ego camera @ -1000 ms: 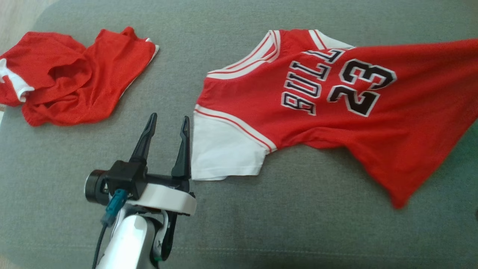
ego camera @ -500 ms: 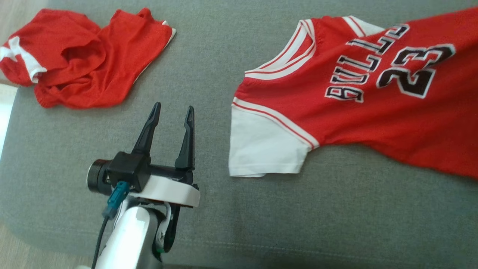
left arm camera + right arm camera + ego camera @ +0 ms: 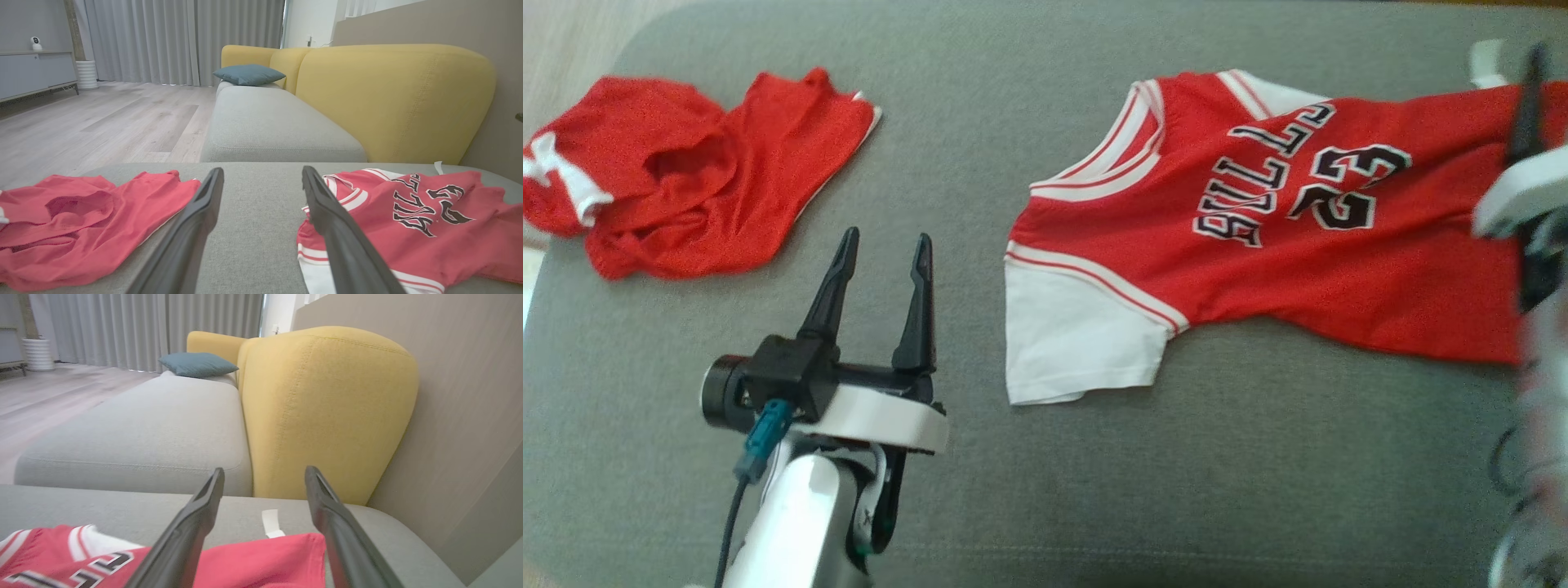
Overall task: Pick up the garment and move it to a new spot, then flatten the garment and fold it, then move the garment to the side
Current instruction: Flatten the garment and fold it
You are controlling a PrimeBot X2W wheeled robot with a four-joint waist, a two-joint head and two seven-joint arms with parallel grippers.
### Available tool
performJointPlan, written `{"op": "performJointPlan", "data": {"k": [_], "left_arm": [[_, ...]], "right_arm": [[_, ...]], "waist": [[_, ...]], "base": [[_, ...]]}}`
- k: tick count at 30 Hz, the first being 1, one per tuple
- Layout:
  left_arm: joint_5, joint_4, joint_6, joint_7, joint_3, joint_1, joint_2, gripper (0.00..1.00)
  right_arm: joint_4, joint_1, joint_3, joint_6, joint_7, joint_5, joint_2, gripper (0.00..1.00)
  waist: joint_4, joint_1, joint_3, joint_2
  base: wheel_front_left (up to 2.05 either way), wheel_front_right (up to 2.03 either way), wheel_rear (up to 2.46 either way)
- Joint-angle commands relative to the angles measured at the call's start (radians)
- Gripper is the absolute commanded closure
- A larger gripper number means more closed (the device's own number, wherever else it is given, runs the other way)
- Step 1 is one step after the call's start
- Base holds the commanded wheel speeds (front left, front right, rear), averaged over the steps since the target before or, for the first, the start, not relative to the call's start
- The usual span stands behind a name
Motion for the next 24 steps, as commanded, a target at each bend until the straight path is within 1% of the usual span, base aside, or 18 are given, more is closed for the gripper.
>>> {"op": "performJointPlan", "data": {"k": [1, 4, 6, 7, 11, 14, 18, 24], "left_arm": [[0.006, -0.039, 0.001, -0.005, 0.036, -0.007, 0.003, 0.0], [0.005, -0.038, -0.001, -0.005, 0.035, 0.011, 0.003, 0.0], [0.002, -0.039, -0.002, -0.005, 0.033, 0.024, 0.003, 0.0], [-0.009, -0.039, -0.001, -0.005, 0.029, 0.038, 0.003, 0.0], [-0.019, -0.028, -0.006, -0.005, 0.008, 0.059, 0.003, 0.0], [-0.017, -0.016, -0.011, -0.005, -0.007, 0.068, 0.003, 0.0], [-0.025, -0.011, -0.006, -0.005, -0.01, 0.065, 0.003, 0.0], [-0.026, 0.01, -0.005, -0.005, -0.017, 0.058, 0.003, 0.0]], "right_arm": [[-0.061, 0.014, 0.045, 0.004, -0.012, 0.027, 0.022, 0.0], [-0.169, 0.128, 0.122, 0.004, -0.013, 0.1, 0.077, 0.0], [-0.243, 0.213, 0.158, 0.004, -0.013, 0.153, 0.101, 0.0], [-0.312, 0.302, 0.189, 0.004, -0.013, 0.203, 0.121, 0.0], [-0.462, 0.471, 0.223, 0.004, -0.014, 0.253, 0.142, 0.0], [-0.543, 0.575, 0.232, 0.004, -0.014, 0.28, 0.151, 0.0], [-0.608, 0.648, 0.253, 0.004, -0.014, 0.296, 0.154, 0.0], [-0.65, 0.66, 0.278, 0.004, -0.009, 0.317, 0.155, 0.0]], "waist": [[-0.035, 0.0, -0.038, -0.0001], [-0.063, 0.0, -0.078, -0.0001], [-0.078, 0.0, -0.098, -0.0001], [-0.093, 0.0, -0.115, -0.0001], [-0.113, 0.0, -0.137, -0.0001], [-0.126, 0.0, -0.143, -0.0001], [-0.141, 0.0, -0.14, -0.0001], [-0.16, 0.0, -0.132, -0.0001]], "base": [[0.0, 0.0, 0.0], [0.0, 0.0, 0.0], [0.0, 0.0, 0.0], [0.0, 0.0, 0.0], [0.0, 0.0, 0.0], [0.0, 0.0, 0.0], [0.0, 0.0, 0.0], [0.0, 0.0, 0.0]]}}
